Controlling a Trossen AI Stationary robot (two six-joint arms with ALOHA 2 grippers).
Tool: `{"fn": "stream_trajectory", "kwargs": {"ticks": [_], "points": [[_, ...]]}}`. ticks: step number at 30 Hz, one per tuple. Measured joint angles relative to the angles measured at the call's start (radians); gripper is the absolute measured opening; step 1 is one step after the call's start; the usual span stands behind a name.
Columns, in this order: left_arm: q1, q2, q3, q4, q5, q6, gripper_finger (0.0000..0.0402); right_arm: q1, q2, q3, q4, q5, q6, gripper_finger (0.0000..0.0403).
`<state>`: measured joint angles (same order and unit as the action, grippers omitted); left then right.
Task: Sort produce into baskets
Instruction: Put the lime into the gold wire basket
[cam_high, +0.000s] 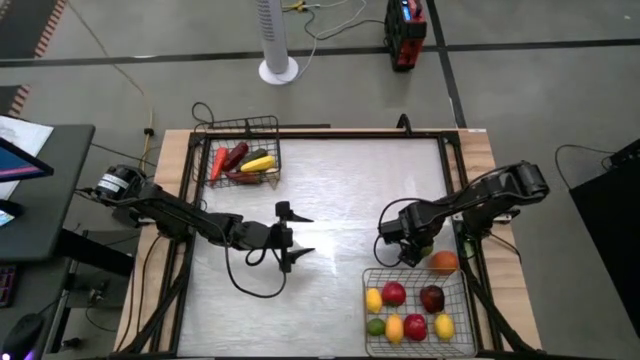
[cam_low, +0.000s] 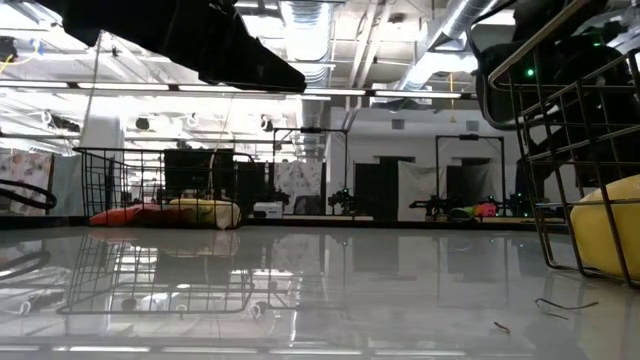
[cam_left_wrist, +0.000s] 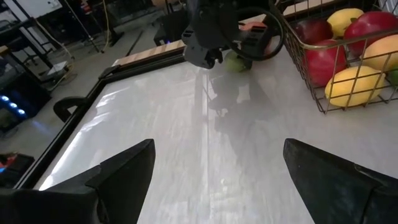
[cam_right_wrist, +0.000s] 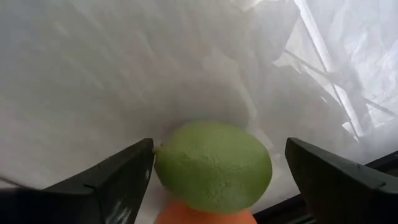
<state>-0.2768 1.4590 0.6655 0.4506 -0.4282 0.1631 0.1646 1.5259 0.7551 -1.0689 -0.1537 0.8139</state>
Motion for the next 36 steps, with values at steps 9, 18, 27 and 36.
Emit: {"fn": "stream_trajectory", "kwargs": {"ticks": [9, 18, 27, 36], "points": [[0.0, 0.0, 0.0, 0.002, -0.001, 0.0, 0.0345, 0.0, -0.009, 0.0, -0.028, -0.006, -0.008, 0.0301], [0.0, 0.0, 0.0, 0.012, -0.002, 0.001, 0.0345, -0.003, -0.01, 0.092, -0.157, 0.016, -0.059, 0.0289], [0.002, 0.0, 0.0, 0.01, -0.003, 0.002, 0.0345, 0.036, -0.145, 0.303, -0.193, 0.152, -0.063, 0.029], [0.002, 0.0, 0.0, -0.015, -0.005, -0.013, 0.0345, 0.234, -0.33, 0.353, 0.152, 0.127, 0.0, 0.0291]]}}
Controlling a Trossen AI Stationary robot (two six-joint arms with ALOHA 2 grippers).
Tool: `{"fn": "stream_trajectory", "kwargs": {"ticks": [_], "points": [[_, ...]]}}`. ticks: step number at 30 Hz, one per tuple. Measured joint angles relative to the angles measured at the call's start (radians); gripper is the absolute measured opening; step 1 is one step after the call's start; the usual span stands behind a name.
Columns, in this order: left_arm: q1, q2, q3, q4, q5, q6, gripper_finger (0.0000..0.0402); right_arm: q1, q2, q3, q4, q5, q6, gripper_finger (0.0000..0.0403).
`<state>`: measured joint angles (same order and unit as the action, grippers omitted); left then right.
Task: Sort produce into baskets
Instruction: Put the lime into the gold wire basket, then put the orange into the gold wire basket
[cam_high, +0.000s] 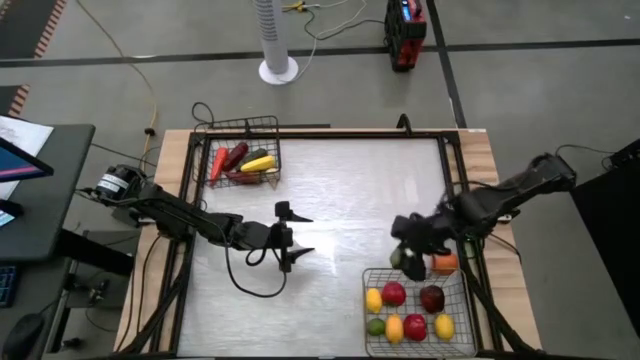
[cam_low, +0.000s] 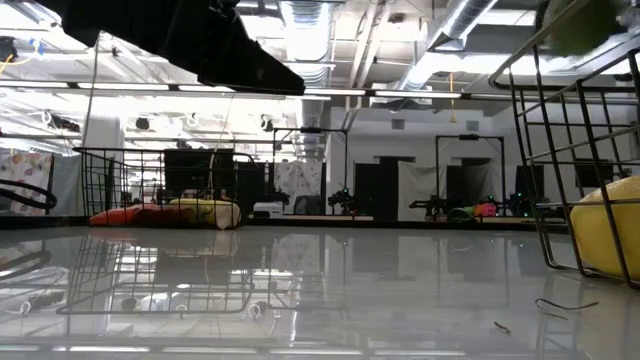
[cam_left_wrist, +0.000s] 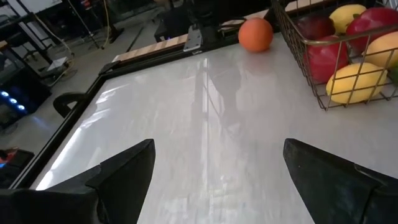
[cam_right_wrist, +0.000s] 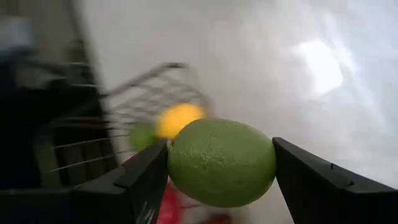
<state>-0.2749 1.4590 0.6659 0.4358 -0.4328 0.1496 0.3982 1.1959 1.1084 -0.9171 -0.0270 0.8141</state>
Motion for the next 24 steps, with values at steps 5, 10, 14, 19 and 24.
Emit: {"fn": "stream_trajectory", "kwargs": {"ticks": [5, 10, 14, 19, 24], "points": [[0.0, 0.0, 0.0, 0.0, 0.0, -0.005, 0.0345, 0.144, 0.018, 0.0, 0.031, -0.006, 0.12, 0.0292], [0.0, 0.0, 0.0, 0.007, -0.001, -0.005, 0.0345, 0.204, 0.099, -0.001, -0.063, -0.052, 0.273, 0.0307], [0.0, 0.0, 0.0, 0.026, 0.0, 0.001, 0.0345, 0.202, 0.137, -0.001, -0.098, -0.17, 0.324, 0.0349], [0.0, 0.0, 0.0, 0.027, 0.0, 0.005, 0.0345, 0.201, 0.128, 0.0, -0.184, -0.18, 0.362, 0.0386], [0.0, 0.0, 0.0, 0.027, 0.0, 0.02, 0.0345, 0.188, 0.088, 0.0, -0.441, -0.107, 0.407, 0.0388]]}}
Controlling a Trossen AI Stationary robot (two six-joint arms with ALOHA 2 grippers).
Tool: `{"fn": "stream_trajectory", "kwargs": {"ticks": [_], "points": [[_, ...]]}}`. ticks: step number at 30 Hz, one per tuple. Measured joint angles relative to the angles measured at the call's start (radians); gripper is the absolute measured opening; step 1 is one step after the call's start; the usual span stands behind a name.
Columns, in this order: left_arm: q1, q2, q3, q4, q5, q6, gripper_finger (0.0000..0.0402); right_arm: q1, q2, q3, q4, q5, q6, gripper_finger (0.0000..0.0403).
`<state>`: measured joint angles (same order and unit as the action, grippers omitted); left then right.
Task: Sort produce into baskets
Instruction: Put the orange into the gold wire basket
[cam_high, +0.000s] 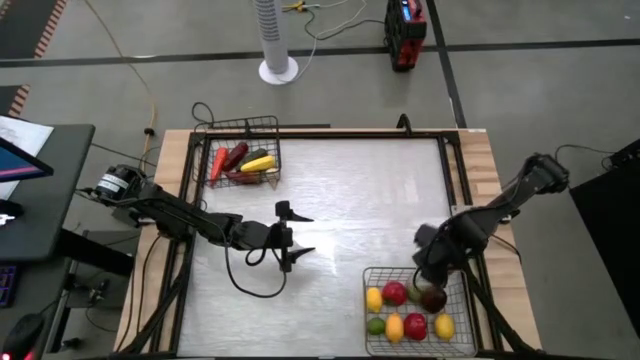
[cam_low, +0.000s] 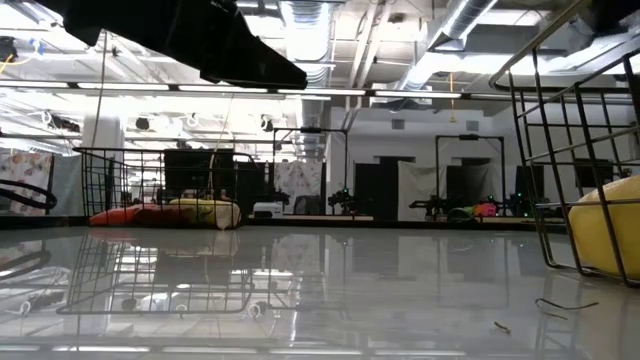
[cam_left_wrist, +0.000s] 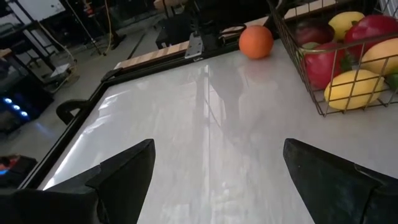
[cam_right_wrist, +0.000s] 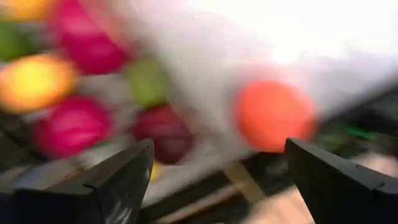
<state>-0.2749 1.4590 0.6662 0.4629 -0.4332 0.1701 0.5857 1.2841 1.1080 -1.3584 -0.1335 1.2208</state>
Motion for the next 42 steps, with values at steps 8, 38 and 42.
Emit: {"fn": "stream_trajectory", "kwargs": {"ticks": [8, 38, 42], "points": [[0.0, 0.0, 0.0, 0.0, 0.001, 0.007, 0.0345, -0.131, -0.035, 0.0, -0.212, 0.054, 0.13, 0.038], [0.0, -0.051, 0.001, 0.064, 0.0, 0.211, 0.0345, -0.503, 0.302, -0.28, -0.191, -0.363, -0.665, 0.0369], [0.0, -0.088, 0.001, 0.044, 0.0, 0.21, 0.0345, -0.503, 0.344, -0.279, -0.13, -0.364, -0.695, 0.0368]]}}
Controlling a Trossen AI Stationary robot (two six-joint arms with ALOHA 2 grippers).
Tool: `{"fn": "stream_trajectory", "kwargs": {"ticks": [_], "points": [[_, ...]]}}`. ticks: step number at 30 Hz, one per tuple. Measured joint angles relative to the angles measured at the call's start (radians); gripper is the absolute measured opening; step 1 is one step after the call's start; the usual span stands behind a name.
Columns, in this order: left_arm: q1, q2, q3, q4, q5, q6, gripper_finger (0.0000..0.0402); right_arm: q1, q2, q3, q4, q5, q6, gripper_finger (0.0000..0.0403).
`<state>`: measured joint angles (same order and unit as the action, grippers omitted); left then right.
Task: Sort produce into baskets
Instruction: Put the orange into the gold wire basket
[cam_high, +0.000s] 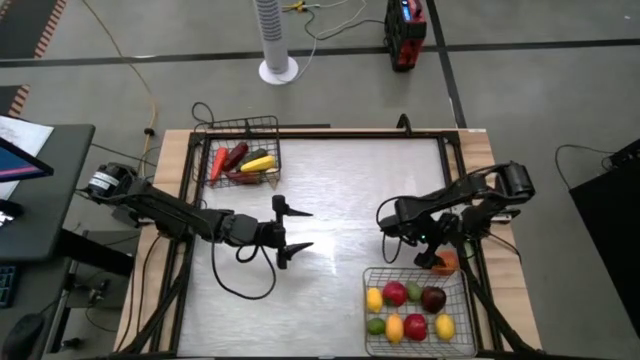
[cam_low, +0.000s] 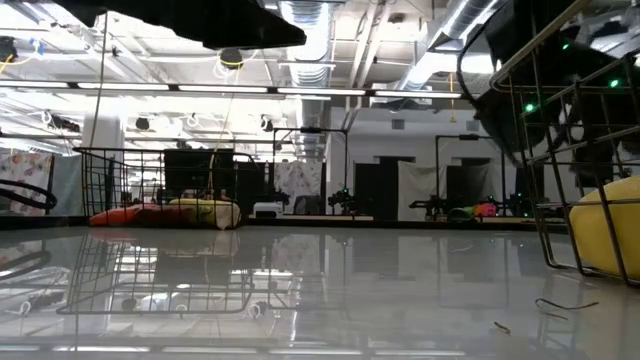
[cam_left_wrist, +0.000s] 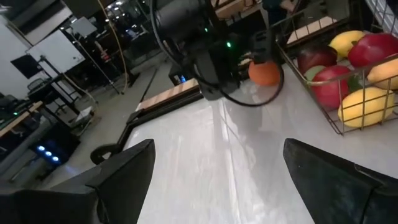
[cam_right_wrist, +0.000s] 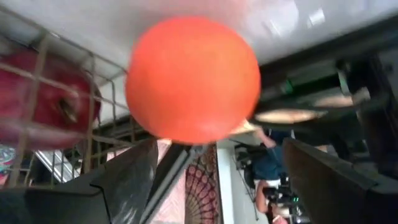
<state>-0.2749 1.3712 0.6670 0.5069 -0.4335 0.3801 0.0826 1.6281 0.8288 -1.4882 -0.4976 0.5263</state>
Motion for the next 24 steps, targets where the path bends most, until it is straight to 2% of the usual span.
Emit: {"fn": "stream_trajectory", "kwargs": {"ticks": [5, 12, 14, 18, 24], "points": [[0.0, -0.007, 0.0, -0.003, 0.0, 0.001, 0.0345, -0.023, 0.028, 0.011, 0.085, 0.022, -0.018, 0.0368], [0.0, -0.007, 0.0, 0.005, 0.0, 0.001, 0.0345, -0.088, -0.002, 0.185, 0.079, 0.307, -0.002, 0.0368], [0.0, -0.007, 0.0, 0.005, 0.0, 0.001, 0.0345, -0.097, -0.029, 0.248, 0.07, 0.347, 0.012, 0.0368], [0.0, -0.007, 0.0, -0.002, 0.0, -0.008, 0.0345, -0.095, -0.095, 0.288, 0.036, 0.323, 0.023, 0.0368], [0.0, -0.007, 0.0, -0.032, 0.0, -0.03, 0.0345, -0.083, -0.119, 0.2, 0.015, 0.226, 0.025, 0.0368]]}}
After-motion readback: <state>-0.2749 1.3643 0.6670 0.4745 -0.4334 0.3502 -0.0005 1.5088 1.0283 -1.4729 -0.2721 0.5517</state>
